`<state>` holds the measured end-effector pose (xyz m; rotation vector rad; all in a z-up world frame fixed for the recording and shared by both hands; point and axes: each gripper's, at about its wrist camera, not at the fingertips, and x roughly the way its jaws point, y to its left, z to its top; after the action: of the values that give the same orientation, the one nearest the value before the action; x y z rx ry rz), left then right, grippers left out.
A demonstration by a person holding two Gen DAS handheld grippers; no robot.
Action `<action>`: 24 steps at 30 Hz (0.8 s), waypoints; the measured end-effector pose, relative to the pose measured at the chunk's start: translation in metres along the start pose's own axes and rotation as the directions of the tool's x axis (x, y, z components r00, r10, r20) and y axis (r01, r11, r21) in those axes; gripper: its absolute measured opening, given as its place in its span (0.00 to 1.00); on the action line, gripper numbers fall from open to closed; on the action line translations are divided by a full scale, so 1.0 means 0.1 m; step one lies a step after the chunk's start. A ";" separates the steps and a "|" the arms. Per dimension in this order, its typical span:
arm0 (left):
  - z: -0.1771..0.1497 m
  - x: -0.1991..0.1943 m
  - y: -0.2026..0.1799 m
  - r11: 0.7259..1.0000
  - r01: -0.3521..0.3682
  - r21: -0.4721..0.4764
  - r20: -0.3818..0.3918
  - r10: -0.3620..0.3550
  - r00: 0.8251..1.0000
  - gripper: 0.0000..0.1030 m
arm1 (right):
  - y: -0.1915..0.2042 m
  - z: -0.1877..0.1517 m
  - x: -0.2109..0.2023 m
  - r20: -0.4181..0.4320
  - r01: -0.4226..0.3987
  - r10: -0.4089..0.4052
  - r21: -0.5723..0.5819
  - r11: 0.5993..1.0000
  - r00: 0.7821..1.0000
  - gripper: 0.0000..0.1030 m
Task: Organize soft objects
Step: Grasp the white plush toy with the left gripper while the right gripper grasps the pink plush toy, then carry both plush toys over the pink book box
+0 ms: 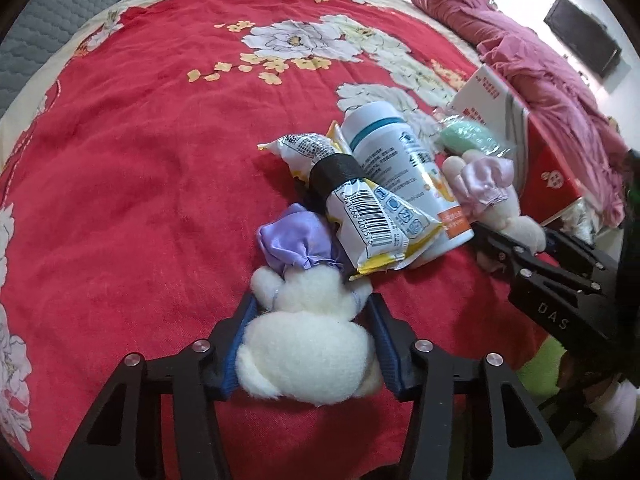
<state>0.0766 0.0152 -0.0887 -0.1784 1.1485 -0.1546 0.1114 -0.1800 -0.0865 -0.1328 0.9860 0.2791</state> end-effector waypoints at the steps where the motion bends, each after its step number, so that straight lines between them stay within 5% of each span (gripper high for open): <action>1: 0.00 -0.02 0.01 1.000 0.010 -0.003 0.005 -0.010 1.000 0.53 | 0.00 0.00 -0.02 0.007 -0.005 0.005 0.001 1.000 1.000 0.39; 24: -0.02 -0.87 -0.02 1.000 -0.002 -0.015 0.163 0.004 0.987 0.53 | -0.07 0.01 -0.77 0.151 -0.080 0.073 0.046 0.996 0.986 0.39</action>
<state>0.0396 0.0311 -0.0119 -0.1985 0.9872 -0.1264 0.0746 -0.1995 -0.0217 -0.0260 0.8497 0.3287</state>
